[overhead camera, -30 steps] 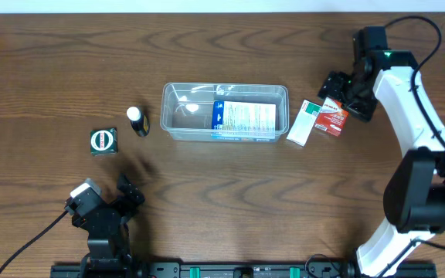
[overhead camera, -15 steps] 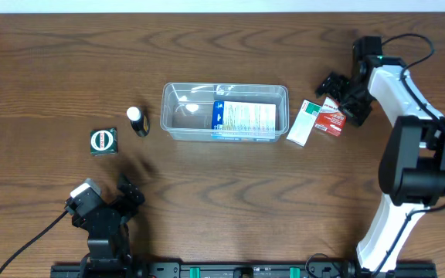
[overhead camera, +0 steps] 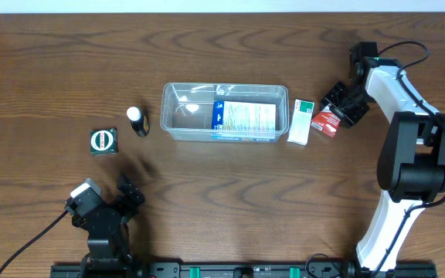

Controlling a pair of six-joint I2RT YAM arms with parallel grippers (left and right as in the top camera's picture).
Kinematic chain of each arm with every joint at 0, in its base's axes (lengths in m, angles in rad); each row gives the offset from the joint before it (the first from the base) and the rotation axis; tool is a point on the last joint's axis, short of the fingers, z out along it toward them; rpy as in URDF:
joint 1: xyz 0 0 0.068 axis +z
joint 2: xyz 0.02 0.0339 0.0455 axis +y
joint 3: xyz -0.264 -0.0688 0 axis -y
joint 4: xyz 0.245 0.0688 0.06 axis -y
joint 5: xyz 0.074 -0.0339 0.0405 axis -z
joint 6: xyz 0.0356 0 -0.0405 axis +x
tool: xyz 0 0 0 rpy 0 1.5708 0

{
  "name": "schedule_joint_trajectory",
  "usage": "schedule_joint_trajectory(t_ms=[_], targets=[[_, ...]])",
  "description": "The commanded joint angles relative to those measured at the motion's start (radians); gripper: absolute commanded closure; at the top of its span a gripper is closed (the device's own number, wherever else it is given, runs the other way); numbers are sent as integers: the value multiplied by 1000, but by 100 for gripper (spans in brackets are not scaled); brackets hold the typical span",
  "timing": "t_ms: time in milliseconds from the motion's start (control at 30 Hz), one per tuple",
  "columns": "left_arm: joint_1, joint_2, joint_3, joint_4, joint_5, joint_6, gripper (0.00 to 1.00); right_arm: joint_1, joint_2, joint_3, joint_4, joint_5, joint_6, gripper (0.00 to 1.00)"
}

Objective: Pack container
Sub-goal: 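Grasp the red-white box and place it into the container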

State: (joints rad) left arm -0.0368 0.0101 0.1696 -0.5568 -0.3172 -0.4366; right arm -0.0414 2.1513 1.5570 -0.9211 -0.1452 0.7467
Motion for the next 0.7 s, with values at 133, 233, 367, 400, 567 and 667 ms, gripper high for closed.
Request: schedule_joint_trajectory(t_ms=[133,233,367,400,567,667], targets=[[-5,-6,-18,-2,-9,17,2,-17,-65,-6,-23,15,-91,43],[-5,-6,-18,-2,-9,17,2,-12,-162,-5,-22,14,-140,45],[-5,-6,-18,-2,-9,17,2,22,-322,-5,-19,14,-211,49],[-5,-6,-18,-2,-9,17,2,42,-375,-5,-13,14,-247,50],[-5,-6,-18,-2,-9,17,2,178,-557,-5,60,13,-509,53],[-5,-6,-18,-2,-9,17,2,283,-603,-5,104,11,-651,55]])
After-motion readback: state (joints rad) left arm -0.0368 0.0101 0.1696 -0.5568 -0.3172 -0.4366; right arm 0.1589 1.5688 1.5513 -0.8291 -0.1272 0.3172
